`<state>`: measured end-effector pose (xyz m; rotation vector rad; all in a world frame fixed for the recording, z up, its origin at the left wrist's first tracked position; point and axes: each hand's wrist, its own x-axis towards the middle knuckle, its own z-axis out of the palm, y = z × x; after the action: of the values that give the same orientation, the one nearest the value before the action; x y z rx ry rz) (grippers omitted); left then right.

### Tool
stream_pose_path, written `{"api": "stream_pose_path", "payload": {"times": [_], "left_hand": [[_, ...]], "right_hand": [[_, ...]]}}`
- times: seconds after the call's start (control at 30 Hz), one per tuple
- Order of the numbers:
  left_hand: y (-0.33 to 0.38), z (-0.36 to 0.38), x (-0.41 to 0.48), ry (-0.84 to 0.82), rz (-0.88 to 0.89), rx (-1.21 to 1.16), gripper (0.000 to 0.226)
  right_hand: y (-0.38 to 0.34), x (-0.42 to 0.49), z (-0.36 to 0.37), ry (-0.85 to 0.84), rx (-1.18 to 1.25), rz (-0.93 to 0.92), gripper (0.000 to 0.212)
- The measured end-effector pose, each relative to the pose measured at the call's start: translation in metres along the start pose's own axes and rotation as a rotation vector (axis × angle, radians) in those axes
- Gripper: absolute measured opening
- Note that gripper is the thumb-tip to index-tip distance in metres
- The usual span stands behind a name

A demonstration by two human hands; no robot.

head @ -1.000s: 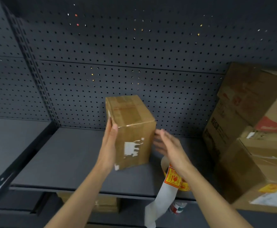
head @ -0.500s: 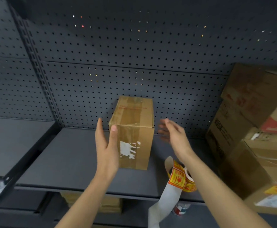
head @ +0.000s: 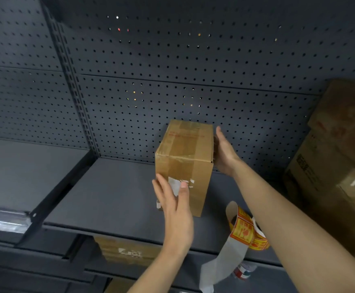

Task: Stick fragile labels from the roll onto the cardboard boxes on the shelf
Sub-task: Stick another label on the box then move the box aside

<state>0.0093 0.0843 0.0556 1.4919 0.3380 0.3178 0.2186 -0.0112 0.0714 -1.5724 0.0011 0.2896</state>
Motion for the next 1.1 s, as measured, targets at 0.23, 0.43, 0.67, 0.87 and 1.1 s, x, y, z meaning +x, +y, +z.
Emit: {"api": "stream_pose_path", "payload": {"times": [0.23, 0.43, 0.67, 0.87, 1.1], "left_hand": [[-0.011, -0.027, 0.043, -0.063, 0.03, -0.045, 0.091], [-0.011, -0.051, 0.1, -0.261, -0.026, -0.092, 0.073], [-0.002, -0.042, 0.112, -0.29, -0.031, -0.077, 0.062], [-0.008, -0.054, 0.114, -0.224, -0.024, 0.042, 0.059], [-0.018, -0.067, 0.064, 0.139, 0.137, 0.179, 0.015]], "right_hand": [[0.012, -0.052, -0.018, 0.124, -0.121, -0.054, 0.088], [0.03, -0.115, -0.031, 0.198, -0.243, -0.121, 0.043], [0.036, -0.137, -0.027, 0.182, -0.233, -0.196, 0.039], [0.038, -0.137, -0.029, 0.187, -0.259, -0.206, 0.08], [0.058, -0.144, -0.044, 0.301, -0.369, -0.306, 0.022]]}}
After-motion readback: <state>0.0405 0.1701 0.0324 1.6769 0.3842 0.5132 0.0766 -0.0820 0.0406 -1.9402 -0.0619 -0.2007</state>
